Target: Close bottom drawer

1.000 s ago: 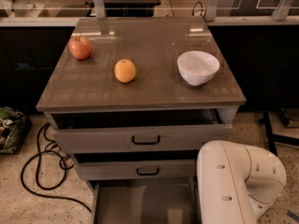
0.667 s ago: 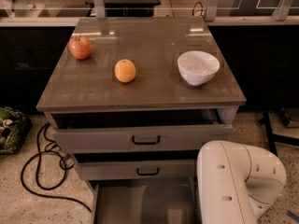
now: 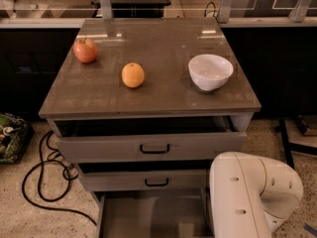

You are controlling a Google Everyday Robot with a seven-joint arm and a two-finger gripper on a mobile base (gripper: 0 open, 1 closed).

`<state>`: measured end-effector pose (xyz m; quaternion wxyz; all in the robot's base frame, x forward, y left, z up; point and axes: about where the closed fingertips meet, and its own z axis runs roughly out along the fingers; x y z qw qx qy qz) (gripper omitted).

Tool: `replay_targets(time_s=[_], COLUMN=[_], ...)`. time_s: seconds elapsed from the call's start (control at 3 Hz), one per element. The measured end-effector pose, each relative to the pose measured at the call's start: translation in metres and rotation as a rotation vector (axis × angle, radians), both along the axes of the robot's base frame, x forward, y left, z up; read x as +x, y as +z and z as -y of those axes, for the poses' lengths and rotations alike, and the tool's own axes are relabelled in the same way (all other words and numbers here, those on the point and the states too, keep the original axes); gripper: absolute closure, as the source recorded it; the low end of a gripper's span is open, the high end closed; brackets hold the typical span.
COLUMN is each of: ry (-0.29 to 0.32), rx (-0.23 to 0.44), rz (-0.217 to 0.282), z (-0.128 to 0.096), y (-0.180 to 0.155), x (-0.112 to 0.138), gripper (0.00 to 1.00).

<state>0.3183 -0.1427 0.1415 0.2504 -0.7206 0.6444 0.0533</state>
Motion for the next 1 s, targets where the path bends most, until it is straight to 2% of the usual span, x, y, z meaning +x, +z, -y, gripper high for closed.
replay_targets(time_s=[0.33, 0.67, 1.0], ry=[0.002, 0.001, -0.001], rx=[0.032, 0.037, 0.065], rz=[0.050, 0.061, 0.141], z=[-0.005, -0.006, -0.014], y=[-0.015, -0.017, -0.025], x=[0.024, 0.026, 0.058], gripper=[1.00, 1.00, 1.00])
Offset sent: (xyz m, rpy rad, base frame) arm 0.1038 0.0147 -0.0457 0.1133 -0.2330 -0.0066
